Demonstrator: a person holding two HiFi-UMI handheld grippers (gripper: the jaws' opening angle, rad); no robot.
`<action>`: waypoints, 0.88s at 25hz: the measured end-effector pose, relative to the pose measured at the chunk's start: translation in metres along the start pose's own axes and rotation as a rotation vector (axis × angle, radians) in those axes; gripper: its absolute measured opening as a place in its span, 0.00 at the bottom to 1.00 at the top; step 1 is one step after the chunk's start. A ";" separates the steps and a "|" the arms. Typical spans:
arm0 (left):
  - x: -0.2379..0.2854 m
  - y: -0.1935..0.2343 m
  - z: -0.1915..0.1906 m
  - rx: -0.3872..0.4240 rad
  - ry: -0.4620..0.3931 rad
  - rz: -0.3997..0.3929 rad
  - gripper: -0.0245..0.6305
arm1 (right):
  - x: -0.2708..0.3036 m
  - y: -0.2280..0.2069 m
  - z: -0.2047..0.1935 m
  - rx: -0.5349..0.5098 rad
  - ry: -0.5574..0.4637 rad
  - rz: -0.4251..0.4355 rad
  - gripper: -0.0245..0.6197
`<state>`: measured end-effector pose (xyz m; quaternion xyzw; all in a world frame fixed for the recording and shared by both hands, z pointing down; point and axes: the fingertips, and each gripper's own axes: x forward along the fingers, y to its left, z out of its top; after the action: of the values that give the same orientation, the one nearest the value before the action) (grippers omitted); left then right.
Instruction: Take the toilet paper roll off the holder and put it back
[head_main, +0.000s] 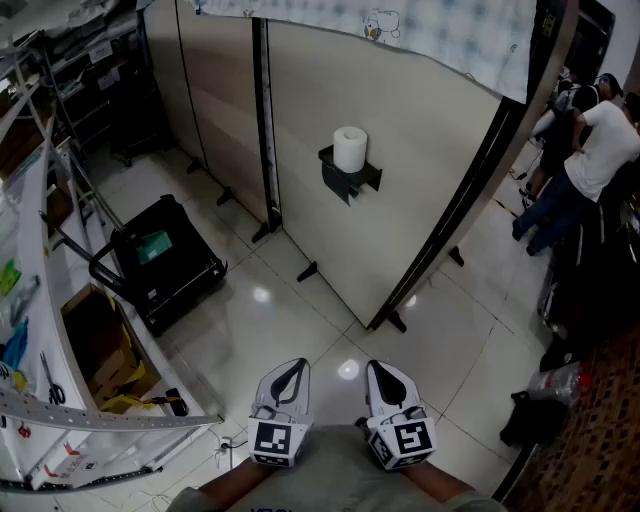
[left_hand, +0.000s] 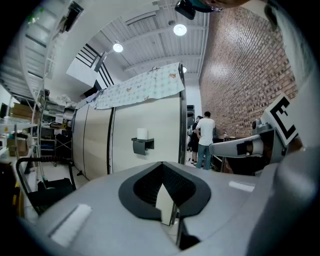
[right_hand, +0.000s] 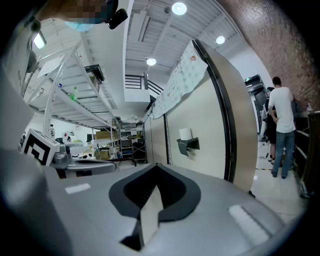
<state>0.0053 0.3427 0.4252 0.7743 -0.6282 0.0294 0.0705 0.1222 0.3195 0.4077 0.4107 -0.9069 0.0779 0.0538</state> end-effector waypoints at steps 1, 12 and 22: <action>-0.003 0.005 0.000 -0.001 -0.004 0.001 0.04 | 0.002 0.005 0.001 0.000 -0.003 -0.002 0.04; -0.033 0.061 -0.008 -0.012 -0.001 -0.012 0.04 | 0.030 0.065 -0.003 0.006 0.003 -0.021 0.04; 0.005 0.088 -0.016 -0.028 0.036 -0.006 0.04 | 0.080 0.045 -0.007 0.034 0.025 -0.017 0.04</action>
<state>-0.0792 0.3225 0.4484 0.7746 -0.6247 0.0343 0.0924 0.0354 0.2913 0.4235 0.4181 -0.9012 0.0980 0.0587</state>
